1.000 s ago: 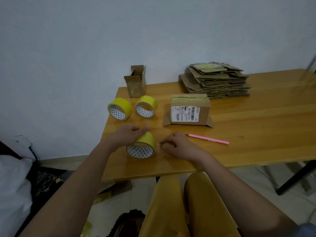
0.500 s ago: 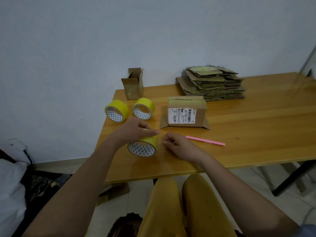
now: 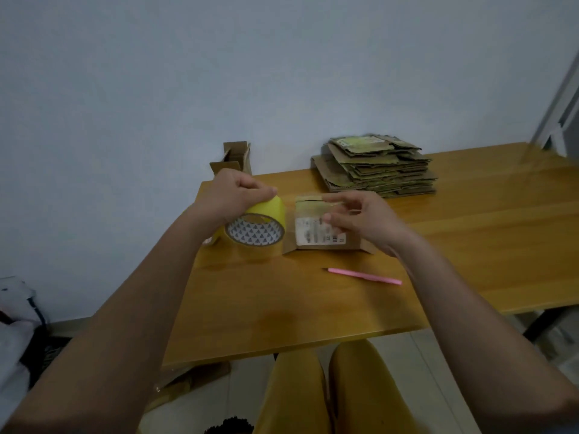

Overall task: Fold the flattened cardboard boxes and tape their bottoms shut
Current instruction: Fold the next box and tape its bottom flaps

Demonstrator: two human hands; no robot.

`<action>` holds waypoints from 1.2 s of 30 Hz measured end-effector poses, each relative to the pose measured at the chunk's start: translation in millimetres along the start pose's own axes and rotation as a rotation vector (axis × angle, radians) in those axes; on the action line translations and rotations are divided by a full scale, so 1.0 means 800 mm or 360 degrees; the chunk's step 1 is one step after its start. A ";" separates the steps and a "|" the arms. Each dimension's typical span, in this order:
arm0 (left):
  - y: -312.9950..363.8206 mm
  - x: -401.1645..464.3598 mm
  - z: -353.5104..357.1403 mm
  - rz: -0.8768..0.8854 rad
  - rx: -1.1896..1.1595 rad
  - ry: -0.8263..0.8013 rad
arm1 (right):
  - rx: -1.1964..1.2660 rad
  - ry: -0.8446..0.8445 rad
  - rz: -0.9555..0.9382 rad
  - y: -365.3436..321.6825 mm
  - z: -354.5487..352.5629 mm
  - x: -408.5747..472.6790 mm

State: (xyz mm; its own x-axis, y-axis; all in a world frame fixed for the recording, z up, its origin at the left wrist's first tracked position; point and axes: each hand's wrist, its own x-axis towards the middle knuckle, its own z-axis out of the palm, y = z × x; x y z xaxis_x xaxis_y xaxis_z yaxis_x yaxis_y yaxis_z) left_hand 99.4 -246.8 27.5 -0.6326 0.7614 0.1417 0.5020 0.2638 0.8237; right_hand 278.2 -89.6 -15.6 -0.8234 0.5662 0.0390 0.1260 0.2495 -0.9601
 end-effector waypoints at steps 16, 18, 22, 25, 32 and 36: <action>0.033 0.092 0.048 0.0139 0.0178 0.0025 | -0.0277 0.0477 0.0075 0.010 -0.064 0.066; 0.034 0.103 0.052 0.0149 0.0245 0.0029 | -0.0282 0.0552 0.0092 0.016 -0.062 0.074; 0.026 0.114 0.059 0.0223 0.0336 0.0034 | -0.0163 0.0564 0.0116 0.034 -0.051 0.082; 0.015 0.114 0.062 0.0360 0.0343 0.0046 | -0.0021 0.0528 0.0157 0.044 -0.048 0.088; -0.017 0.115 0.088 0.0405 0.0502 0.0909 | 0.0042 0.0490 0.0191 0.057 -0.044 0.096; -0.024 0.085 0.111 0.0590 0.0375 0.1133 | 0.0040 0.0522 0.0191 0.057 -0.043 0.098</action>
State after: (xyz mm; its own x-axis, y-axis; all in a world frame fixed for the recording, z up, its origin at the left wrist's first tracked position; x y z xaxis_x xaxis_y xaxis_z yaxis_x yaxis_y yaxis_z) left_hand 99.0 -147.2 -27.4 -0.5837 0.2882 0.7591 0.8112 0.2471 0.5300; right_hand 238.9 -6.7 -47.1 -0.5815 0.8135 0.0087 0.1940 0.1490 -0.9696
